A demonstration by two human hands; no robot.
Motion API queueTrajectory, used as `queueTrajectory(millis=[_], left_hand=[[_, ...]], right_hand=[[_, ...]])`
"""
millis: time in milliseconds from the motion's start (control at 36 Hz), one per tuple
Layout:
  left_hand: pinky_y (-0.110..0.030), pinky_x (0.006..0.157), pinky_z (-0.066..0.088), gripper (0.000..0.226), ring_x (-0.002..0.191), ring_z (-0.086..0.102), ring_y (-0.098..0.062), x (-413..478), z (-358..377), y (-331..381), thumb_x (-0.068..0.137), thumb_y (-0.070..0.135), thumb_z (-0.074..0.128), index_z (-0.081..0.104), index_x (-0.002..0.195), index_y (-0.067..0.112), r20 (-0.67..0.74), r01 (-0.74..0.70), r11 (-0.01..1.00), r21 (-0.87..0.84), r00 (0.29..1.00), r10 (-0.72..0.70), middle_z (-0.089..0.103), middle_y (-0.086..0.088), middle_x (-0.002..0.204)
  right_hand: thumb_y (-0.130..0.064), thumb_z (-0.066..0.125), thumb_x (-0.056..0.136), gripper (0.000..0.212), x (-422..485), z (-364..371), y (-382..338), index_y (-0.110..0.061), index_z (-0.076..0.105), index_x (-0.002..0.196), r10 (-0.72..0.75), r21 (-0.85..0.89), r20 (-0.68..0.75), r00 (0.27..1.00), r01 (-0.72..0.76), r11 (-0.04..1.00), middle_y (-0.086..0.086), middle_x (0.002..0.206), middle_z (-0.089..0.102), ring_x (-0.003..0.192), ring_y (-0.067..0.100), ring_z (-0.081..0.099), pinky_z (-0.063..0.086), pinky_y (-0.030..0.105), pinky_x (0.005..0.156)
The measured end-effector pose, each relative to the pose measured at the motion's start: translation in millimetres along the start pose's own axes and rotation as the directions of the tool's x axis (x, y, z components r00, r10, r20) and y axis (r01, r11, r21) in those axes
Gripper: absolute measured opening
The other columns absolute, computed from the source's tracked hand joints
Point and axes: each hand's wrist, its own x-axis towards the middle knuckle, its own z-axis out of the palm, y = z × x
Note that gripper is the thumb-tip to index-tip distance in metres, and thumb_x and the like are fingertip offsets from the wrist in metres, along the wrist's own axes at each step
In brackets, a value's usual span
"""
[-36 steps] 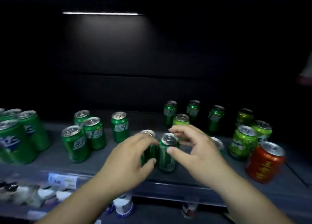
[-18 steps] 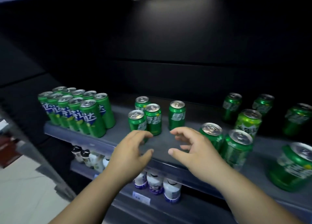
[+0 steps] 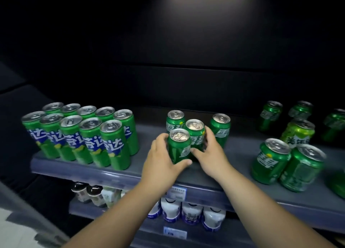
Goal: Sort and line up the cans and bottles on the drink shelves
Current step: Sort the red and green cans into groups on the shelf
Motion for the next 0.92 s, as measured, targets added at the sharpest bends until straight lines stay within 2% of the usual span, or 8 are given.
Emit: queueTrajectory(millis=[83, 222, 333, 417, 583, 722, 833, 917], left_hand=[[-0.041, 0.097, 0.049, 0.079, 0.119, 0.051, -0.012, 11.4, -3.6, -11.7, 0.071, 0.046, 0.084, 0.033, 0.131, 0.036, 0.033, -0.044, 0.998, -0.037, 0.998, 0.045, 0.048, 0.011, 0.128], [-0.037, 0.104, 0.048, 0.073, 0.121, 0.052, -0.001, 24.3, -19.9, -36.8, 0.081, 0.027, 0.08, 0.035, 0.137, 0.036, 0.17, -0.057, 0.976, -0.212, 0.981, 0.095, 0.052, 0.016, 0.135], [-0.034, 0.102, 0.051, 0.065, 0.117, 0.05, 0.016, 31.8, -28.0, -50.6, 0.085, 0.018, 0.076, 0.04, 0.134, 0.041, 0.286, -0.039, 0.945, -0.324, 0.948, 0.137, 0.055, 0.027, 0.127], [-0.027, 0.1, 0.049, 0.078, 0.114, 0.052, 0.017, 35.5, -27.1, -53.5, 0.077, 0.025, 0.085, 0.038, 0.136, 0.045, 0.372, -0.014, 0.949, -0.316, 0.918, 0.137, 0.058, 0.027, 0.124], [-0.025, 0.099, 0.05, 0.074, 0.105, 0.058, 0.014, 35.8, -21.3, -54.0, 0.073, 0.023, 0.087, 0.044, 0.131, 0.041, 0.334, -0.027, 0.956, -0.292, 0.934, 0.128, 0.064, 0.025, 0.118], [-0.023, 0.096, 0.05, 0.072, 0.104, 0.06, 0.012, 36.5, -21.5, -57.1, 0.071, 0.025, 0.088, 0.046, 0.127, 0.042, 0.334, -0.031, 0.955, -0.297, 0.933, 0.134, 0.065, 0.02, 0.117], [-0.01, 0.087, 0.047, 0.069, 0.101, 0.059, 0.014, 35.0, -25.5, -58.1, 0.066, 0.028, 0.092, 0.049, 0.118, 0.046, 0.326, -0.034, 0.957, -0.289, 0.936, 0.132, 0.065, 0.02, 0.113], [-0.01, 0.082, 0.048, 0.069, 0.098, 0.06, 0.013, 32.1, -28.8, -57.3, 0.063, 0.032, 0.093, 0.05, 0.114, 0.045, 0.318, -0.046, 0.961, -0.272, 0.939, 0.134, 0.066, 0.02, 0.109]], right_hand=[[-0.021, 0.078, 0.08, 0.068, 1.1, 6.5, -2.0, -0.035, 0.044, 0.138, 0.013, -0.03, -0.074, 0.997, -0.015, 0.999, -0.011, 0.127, 0.064, 0.119, 0.012, 0.06, 0.051, 0.044, 0.103], [-0.037, 0.077, 0.076, 0.077, -14.1, 5.9, 4.7, -0.034, 0.04, 0.143, 0.066, -0.011, -0.118, 0.991, -0.068, 0.998, -0.01, 0.136, 0.059, 0.125, 0.011, 0.057, 0.051, 0.044, 0.104], [-0.014, 0.077, 0.087, 0.068, -38.5, 1.4, -2.0, -0.031, 0.044, 0.144, 0.056, 0.002, -0.094, 0.994, -0.056, 0.998, -0.01, 0.137, 0.059, 0.121, 0.001, 0.057, 0.05, 0.033, 0.105], [-0.018, 0.079, 0.085, 0.072, -48.4, 1.0, -1.7, -0.03, 0.042, 0.146, 0.042, -0.026, -0.085, 0.995, -0.044, 0.999, -0.011, 0.137, 0.058, 0.123, 0.003, 0.057, 0.05, 0.035, 0.105], [-0.012, 0.082, 0.082, 0.071, -50.4, 1.8, 0.4, -0.034, 0.043, 0.138, 0.042, 0.063, -0.073, 0.996, -0.037, 0.997, -0.014, 0.134, 0.057, 0.124, 0.004, 0.057, 0.047, 0.033, 0.109], [-0.009, 0.077, 0.086, 0.07, -50.2, 1.6, 1.3, -0.042, 0.039, 0.135, 0.016, 0.075, -0.049, 0.999, -0.012, 0.997, -0.019, 0.132, 0.055, 0.123, 0.0, 0.056, 0.046, 0.018, 0.103], [-0.01, 0.077, 0.086, 0.067, -52.5, -1.2, 1.3, -0.05, 0.042, 0.126, -0.002, 0.046, -0.033, 0.999, 0.003, 0.999, -0.02, 0.128, 0.056, 0.116, -0.009, 0.057, 0.047, 0.017, 0.098], [-0.017, 0.082, 0.081, 0.063, -54.8, -2.6, -1.5, -0.049, 0.044, 0.122, -0.019, 0.025, -0.032, 0.999, 0.02, 0.999, -0.016, 0.125, 0.06, 0.113, -0.005, 0.059, 0.05, 0.022, 0.096]])
